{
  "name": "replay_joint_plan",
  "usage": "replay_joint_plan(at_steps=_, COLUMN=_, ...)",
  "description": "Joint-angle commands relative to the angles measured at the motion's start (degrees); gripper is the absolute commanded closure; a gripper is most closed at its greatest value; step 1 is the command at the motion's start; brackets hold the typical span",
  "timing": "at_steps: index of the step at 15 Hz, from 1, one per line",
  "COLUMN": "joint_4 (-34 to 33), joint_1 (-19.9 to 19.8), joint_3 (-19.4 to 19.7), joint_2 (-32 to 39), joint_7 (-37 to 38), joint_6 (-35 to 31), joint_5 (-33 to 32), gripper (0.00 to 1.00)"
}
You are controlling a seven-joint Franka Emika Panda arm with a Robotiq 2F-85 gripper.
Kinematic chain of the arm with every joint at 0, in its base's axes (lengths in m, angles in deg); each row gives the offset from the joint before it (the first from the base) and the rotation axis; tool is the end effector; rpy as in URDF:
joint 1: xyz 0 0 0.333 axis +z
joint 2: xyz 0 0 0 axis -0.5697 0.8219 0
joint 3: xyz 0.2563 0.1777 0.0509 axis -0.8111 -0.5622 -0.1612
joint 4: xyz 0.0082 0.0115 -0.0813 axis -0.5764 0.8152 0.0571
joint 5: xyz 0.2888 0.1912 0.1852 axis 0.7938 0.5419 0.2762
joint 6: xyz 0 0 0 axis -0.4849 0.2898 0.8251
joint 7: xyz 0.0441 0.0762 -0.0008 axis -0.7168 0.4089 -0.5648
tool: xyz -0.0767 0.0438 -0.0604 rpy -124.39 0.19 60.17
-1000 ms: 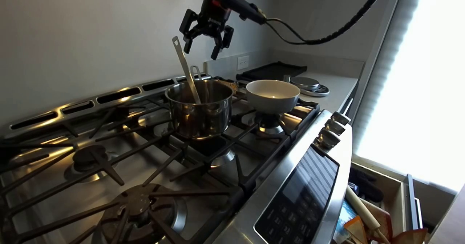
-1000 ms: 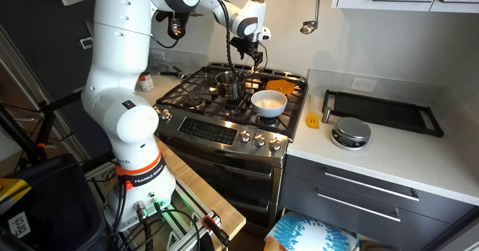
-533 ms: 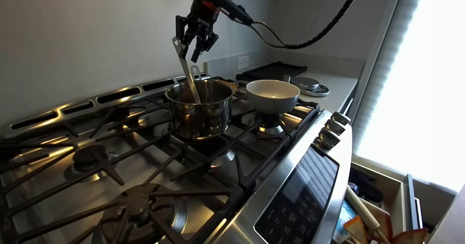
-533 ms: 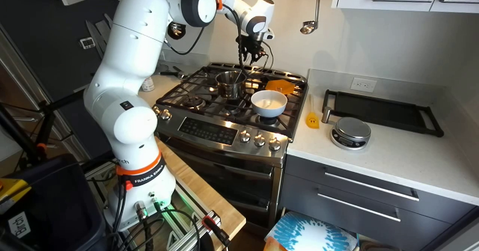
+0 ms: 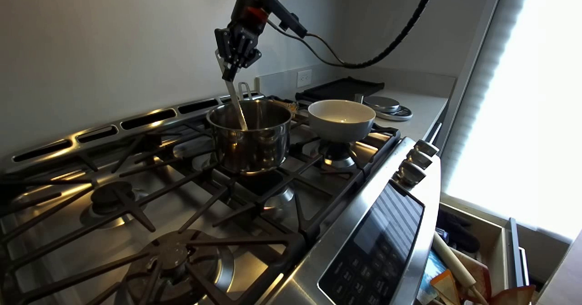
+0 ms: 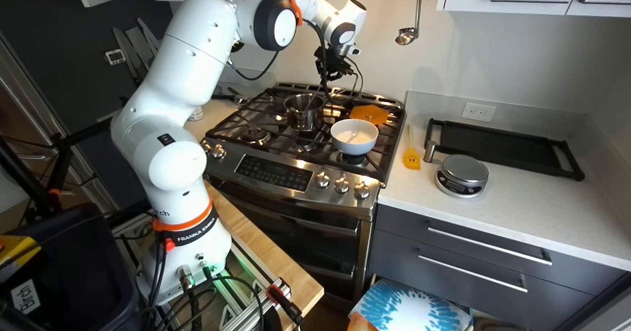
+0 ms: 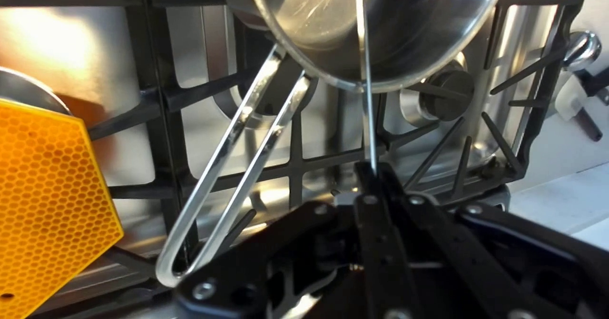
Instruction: Pick up the silver serving spoon from the silver pot and put it in the white bowl
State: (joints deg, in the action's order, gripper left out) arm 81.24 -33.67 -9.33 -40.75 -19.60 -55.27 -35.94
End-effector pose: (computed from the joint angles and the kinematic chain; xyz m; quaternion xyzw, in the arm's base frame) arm 0.7240 0.1571 0.3472 -0.9556 -0.1893 -0.0242 0.2245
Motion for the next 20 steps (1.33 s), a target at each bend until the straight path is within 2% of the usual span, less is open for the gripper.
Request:
replay_joint_plan(at_steps=1, joint_4=1.37, joint_1=-0.14, joint_3=-0.08, joint_2=-3.11, joint_7=-0.25, joint_6=0.16, joint_5=-0.36, gripper=0.99)
replay_joint_plan(at_steps=8, joint_4=18.3, joint_1=-1.21, joint_3=1.33, joint_2=-21.3, joint_7=1.02, joint_6=-11.82, joint_5=0.87, gripper=0.99)
replay_joint_plan(at_steps=12, joint_4=28.24, joint_1=-0.43, joint_3=4.1, joint_2=-31.09, joint_7=7.27, joint_6=-19.19, joint_5=-0.22, gripper=0.99)
replay_joint_plan(at_steps=17, joint_4=42.74, joint_1=-0.61, joint_3=7.21, joint_2=-40.98, joint_7=13.37, joint_6=-35.57, joint_5=0.89, gripper=0.99)
replay_joint_plan(at_steps=20, joint_4=52.29, joint_1=-0.44, joint_3=8.93, joint_2=-46.88, joint_7=18.9, joint_6=-46.38, joint_5=-1.44, gripper=0.99)
